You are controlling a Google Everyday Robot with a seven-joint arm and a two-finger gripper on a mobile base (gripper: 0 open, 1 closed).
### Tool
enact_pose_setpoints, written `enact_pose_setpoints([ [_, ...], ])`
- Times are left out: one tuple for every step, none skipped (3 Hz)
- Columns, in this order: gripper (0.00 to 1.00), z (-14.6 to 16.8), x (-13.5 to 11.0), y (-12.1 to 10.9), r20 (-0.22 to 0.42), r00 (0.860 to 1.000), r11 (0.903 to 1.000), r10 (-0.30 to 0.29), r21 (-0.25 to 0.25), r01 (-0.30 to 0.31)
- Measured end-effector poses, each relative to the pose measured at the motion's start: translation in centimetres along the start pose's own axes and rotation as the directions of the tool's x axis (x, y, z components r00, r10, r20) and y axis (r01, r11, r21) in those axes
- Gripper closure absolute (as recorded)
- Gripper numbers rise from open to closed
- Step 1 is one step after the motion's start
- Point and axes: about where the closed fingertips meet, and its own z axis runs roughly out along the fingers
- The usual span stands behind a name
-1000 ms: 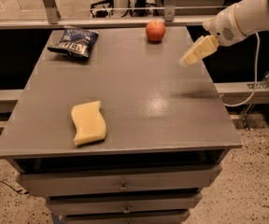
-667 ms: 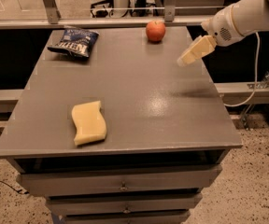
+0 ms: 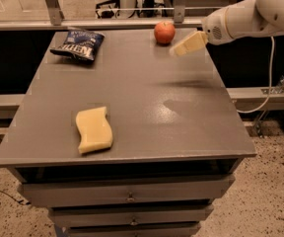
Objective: Pick apple
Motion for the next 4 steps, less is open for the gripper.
enact_pose_setpoints([
  [0.0, 3.2, -1.1, -2.1, 0.062, 0.998, 0.9988, 0.026, 0.04, -0.028],
  [0.0, 6.6, -1.6, -3.7, 0.108, 0.991, 0.9944, 0.082, 0.058, -0.088],
  [0.0, 9.3, -1.5, -4.6, 0.132, 0.982, 0.9869, 0.135, 0.071, -0.145],
  [0.0, 11.4, -1.6, -5.7, 0.148, 0.975, 0.9796, 0.163, 0.093, -0.178],
])
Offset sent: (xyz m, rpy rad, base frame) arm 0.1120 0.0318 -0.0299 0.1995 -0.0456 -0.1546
